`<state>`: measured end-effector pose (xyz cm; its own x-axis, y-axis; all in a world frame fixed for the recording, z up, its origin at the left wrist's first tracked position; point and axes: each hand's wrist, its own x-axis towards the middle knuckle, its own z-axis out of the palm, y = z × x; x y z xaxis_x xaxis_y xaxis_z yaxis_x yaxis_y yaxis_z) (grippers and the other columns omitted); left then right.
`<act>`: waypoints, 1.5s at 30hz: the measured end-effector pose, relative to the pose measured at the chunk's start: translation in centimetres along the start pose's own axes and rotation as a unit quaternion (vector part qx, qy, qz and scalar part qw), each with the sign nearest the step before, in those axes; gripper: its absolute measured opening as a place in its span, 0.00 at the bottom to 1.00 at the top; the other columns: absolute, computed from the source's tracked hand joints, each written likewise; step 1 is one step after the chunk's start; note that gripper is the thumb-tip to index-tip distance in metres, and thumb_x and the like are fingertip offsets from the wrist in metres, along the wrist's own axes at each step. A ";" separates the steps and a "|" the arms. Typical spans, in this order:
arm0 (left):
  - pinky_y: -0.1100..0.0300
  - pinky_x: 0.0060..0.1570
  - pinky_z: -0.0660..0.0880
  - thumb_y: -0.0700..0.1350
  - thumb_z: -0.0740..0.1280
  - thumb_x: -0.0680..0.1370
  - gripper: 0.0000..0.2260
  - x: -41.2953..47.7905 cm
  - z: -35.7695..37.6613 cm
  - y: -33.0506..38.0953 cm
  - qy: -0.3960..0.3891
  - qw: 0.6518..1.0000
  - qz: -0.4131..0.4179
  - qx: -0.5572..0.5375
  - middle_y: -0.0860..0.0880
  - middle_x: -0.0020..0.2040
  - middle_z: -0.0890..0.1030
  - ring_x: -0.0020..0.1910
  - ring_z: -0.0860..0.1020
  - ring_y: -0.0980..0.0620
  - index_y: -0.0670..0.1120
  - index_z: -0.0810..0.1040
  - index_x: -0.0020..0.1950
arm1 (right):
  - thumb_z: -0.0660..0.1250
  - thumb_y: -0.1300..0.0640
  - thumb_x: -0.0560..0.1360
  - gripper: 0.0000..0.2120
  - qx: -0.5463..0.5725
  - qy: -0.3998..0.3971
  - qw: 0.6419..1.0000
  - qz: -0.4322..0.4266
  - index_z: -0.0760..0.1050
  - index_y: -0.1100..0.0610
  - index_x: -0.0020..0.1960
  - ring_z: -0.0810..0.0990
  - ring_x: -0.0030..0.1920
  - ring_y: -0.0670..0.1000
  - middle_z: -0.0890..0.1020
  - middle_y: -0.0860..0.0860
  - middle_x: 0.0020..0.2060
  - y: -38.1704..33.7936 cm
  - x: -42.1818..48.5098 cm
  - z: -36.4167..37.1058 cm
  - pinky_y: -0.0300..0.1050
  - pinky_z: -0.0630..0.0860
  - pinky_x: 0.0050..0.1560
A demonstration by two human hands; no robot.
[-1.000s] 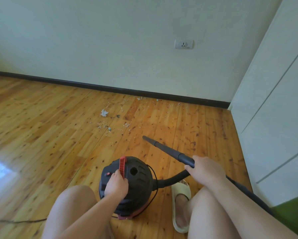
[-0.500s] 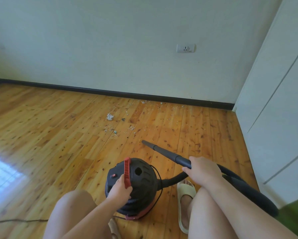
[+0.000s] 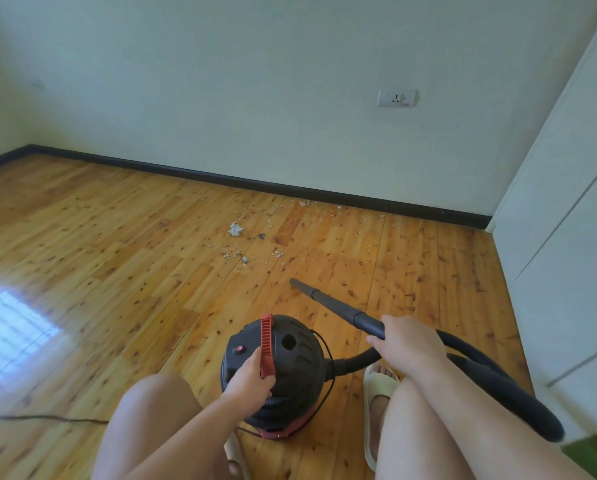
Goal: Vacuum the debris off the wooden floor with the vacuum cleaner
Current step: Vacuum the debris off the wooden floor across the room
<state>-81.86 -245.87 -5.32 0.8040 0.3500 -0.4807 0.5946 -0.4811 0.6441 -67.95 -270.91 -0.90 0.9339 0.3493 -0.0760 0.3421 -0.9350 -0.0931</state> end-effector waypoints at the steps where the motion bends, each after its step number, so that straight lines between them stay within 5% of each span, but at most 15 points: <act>1: 0.69 0.31 0.73 0.43 0.64 0.83 0.31 0.0 0.0 0.0 0.000 1.000 0.001 0.001 0.49 0.53 0.80 0.40 0.80 0.57 0.51 0.53 0.83 | 0.61 0.38 0.82 0.24 0.001 0.000 1.000 -0.001 0.71 0.51 0.72 0.83 0.56 0.49 0.82 0.47 0.58 -0.1 0.0 0.0 0.38 0.76 0.45; 11: 0.68 0.32 0.75 0.44 0.64 0.83 0.33 0.1 -0.2 -0.3 -0.007 1.000 0.000 0.010 0.47 0.64 0.78 0.44 0.81 0.57 0.51 0.50 0.83 | 0.62 0.38 0.82 0.20 -0.003 -0.009 1.000 -0.020 0.74 0.50 0.66 0.81 0.48 0.47 0.78 0.45 0.47 -0.8 -0.1 -0.2 0.35 0.67 0.34; 23: 0.69 0.32 0.75 0.43 0.64 0.83 0.30 0.2 -0.2 -0.6 -0.001 1.000 0.005 0.005 0.52 0.56 0.78 0.43 0.81 0.58 0.52 0.54 0.82 | 0.62 0.37 0.82 0.20 -0.005 -0.022 0.999 -0.040 0.74 0.49 0.65 0.79 0.44 0.46 0.78 0.44 0.45 -1.8 0.1 -0.2 0.35 0.67 0.34; 28: 0.69 0.34 0.76 0.43 0.64 0.83 0.31 0.5 -0.2 -1.0 -0.004 1.000 0.001 0.007 0.51 0.60 0.78 0.46 0.82 0.57 0.52 0.53 0.83 | 0.62 0.37 0.82 0.24 -0.007 -0.025 0.999 -0.047 0.72 0.50 0.71 0.83 0.54 0.48 0.82 0.47 0.57 -2.8 0.4 -0.3 0.38 0.77 0.45; 34: 0.69 0.37 0.75 0.44 0.63 0.83 0.30 0.4 -0.4 -1.7 -0.008 1.000 0.013 0.010 0.52 0.61 0.77 0.46 0.81 0.58 0.53 0.54 0.82 | 0.61 0.38 0.82 0.23 -0.003 -0.024 0.998 -0.053 0.71 0.50 0.71 0.85 0.48 0.47 0.82 0.47 0.57 -4.6 0.9 -0.4 0.40 0.82 0.49; 39: 0.66 0.44 0.78 0.44 0.63 0.83 0.32 0.6 -0.5 -2.5 -0.012 1.000 0.026 0.001 0.53 0.73 0.72 0.50 0.82 0.57 0.56 0.51 0.82 | 0.61 0.38 0.82 0.22 -0.010 -0.015 0.998 -0.057 0.72 0.50 0.69 0.84 0.50 0.48 0.82 0.47 0.56 -5.3 1.5 -0.2 0.39 0.81 0.47; 45: 0.67 0.39 0.77 0.47 0.63 0.84 0.30 1.3 -0.2 -2.4 0.009 0.999 0.024 -0.024 0.50 0.68 0.76 0.47 0.82 0.57 0.55 0.52 0.82 | 0.60 0.38 0.83 0.24 -0.032 -0.004 0.999 -0.021 0.71 0.50 0.72 0.82 0.57 0.50 0.82 0.49 0.60 -5.9 2.0 0.2 0.41 0.79 0.49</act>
<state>-82.18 -244.10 -7.36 0.8313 0.3415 -0.4385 0.5546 -0.4589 0.6941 -68.14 -264.67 -0.73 0.9180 0.3882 -0.0808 0.3868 -0.9216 -0.0332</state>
